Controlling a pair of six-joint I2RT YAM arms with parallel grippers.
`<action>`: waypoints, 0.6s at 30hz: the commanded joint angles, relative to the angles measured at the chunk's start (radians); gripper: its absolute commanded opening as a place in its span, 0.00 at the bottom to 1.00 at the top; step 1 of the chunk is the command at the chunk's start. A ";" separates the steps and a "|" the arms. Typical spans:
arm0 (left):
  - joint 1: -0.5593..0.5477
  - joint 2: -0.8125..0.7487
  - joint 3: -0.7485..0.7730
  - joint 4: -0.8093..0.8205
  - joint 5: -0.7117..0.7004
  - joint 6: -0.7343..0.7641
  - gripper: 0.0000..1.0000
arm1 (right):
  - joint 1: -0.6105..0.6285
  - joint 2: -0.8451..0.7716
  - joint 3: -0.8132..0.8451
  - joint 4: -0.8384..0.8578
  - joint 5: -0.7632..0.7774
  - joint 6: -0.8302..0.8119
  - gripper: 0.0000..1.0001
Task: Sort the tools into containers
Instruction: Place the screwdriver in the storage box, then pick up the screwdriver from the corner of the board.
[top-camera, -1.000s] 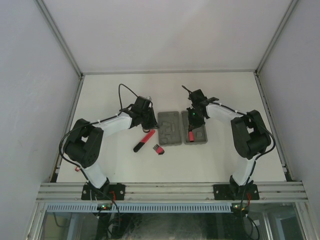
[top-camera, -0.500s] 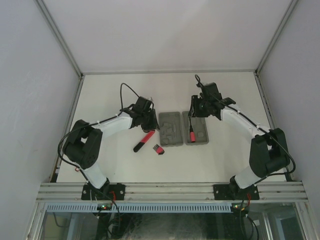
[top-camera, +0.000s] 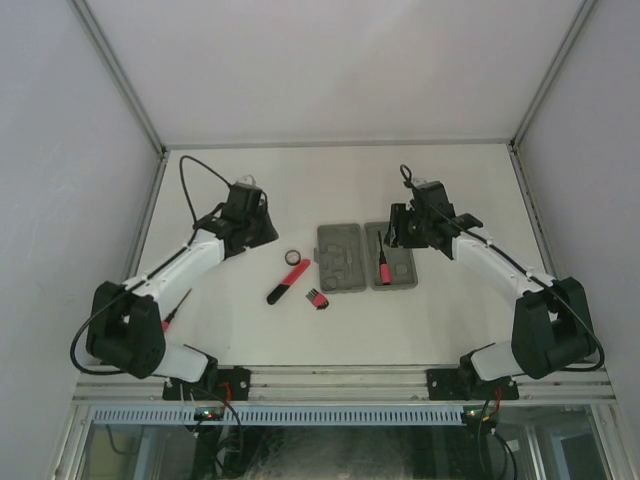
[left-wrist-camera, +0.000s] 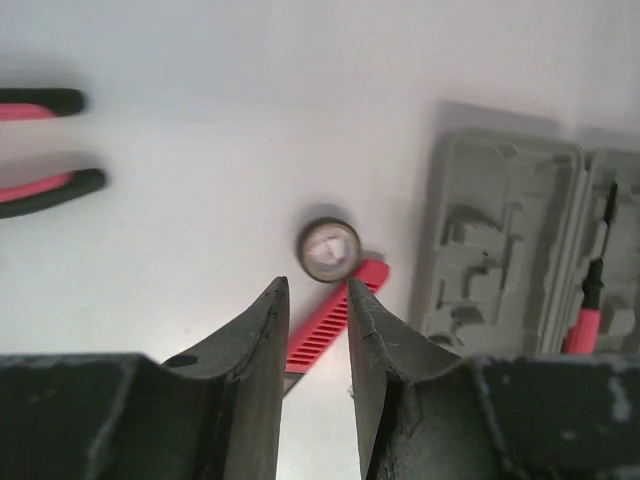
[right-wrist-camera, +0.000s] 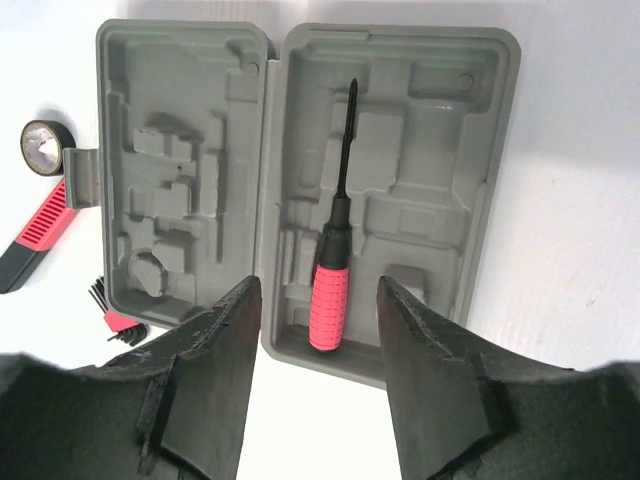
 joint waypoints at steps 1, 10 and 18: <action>0.026 -0.105 -0.043 -0.070 -0.197 -0.020 0.34 | -0.007 -0.048 -0.026 0.080 0.015 0.008 0.51; 0.137 -0.236 -0.129 -0.150 -0.326 -0.110 0.35 | -0.015 -0.031 -0.037 0.088 -0.002 0.017 0.52; 0.263 -0.286 -0.177 -0.233 -0.376 -0.181 0.41 | -0.025 -0.008 -0.038 0.098 -0.035 0.023 0.51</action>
